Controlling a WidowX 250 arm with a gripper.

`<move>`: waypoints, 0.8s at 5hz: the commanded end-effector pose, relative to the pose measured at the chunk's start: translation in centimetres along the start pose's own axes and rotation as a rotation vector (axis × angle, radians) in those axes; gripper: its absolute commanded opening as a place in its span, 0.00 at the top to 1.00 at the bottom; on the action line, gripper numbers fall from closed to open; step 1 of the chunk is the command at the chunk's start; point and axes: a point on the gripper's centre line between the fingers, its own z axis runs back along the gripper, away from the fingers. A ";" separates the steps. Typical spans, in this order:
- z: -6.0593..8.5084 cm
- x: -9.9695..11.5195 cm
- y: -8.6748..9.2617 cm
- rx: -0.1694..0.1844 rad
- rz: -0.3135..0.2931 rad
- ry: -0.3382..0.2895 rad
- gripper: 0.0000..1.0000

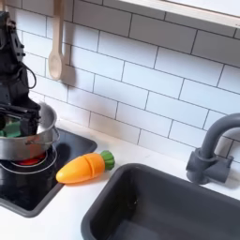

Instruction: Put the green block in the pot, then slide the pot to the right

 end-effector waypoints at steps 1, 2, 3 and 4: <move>0.1 -0.9 -1.9 -0.012 -0.032 0.009 0.00; -0.1 -1.4 -2.4 -0.017 -0.038 0.015 0.00; 0.2 -1.8 -3.1 -0.016 -0.052 0.017 0.00; 0.3 -2.1 -4.0 -0.021 -0.074 0.016 0.00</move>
